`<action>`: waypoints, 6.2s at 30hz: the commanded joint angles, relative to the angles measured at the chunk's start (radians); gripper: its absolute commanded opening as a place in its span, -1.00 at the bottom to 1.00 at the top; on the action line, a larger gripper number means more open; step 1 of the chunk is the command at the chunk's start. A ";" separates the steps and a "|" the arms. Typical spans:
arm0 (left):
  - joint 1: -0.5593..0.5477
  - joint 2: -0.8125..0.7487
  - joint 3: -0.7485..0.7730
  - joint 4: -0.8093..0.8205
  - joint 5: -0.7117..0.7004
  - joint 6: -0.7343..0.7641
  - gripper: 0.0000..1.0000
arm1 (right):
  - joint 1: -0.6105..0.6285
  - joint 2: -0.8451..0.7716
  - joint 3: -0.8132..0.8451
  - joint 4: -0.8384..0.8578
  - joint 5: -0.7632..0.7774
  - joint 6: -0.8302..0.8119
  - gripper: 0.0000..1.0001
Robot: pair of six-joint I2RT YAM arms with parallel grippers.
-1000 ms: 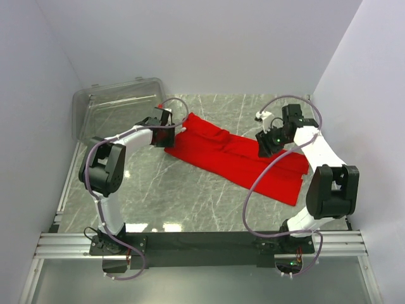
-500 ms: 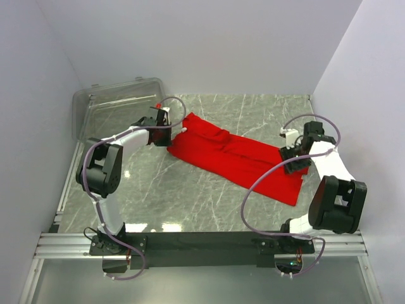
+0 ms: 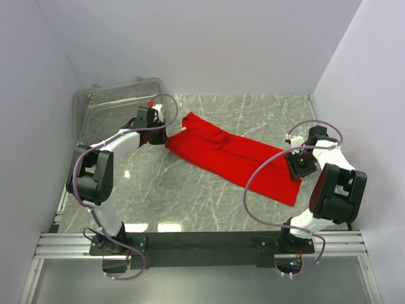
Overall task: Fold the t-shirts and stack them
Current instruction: Fold the tshirt
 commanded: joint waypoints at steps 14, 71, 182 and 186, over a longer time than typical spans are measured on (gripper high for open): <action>0.075 -0.018 -0.019 0.054 0.139 0.017 -0.95 | 0.001 0.131 0.092 -0.073 -0.064 -0.124 0.01; 0.006 0.347 0.462 -0.007 0.306 0.012 -0.09 | -0.002 0.027 0.102 -0.065 -0.093 -0.193 -1.00; 0.030 -0.563 -0.334 0.042 -0.090 0.017 -0.99 | -0.046 -1.144 -0.184 -0.636 -0.229 -0.629 -1.00; 0.032 -0.561 -0.338 0.050 -0.068 0.009 -0.99 | -0.043 -1.099 -0.197 -0.636 -0.240 -0.692 -1.00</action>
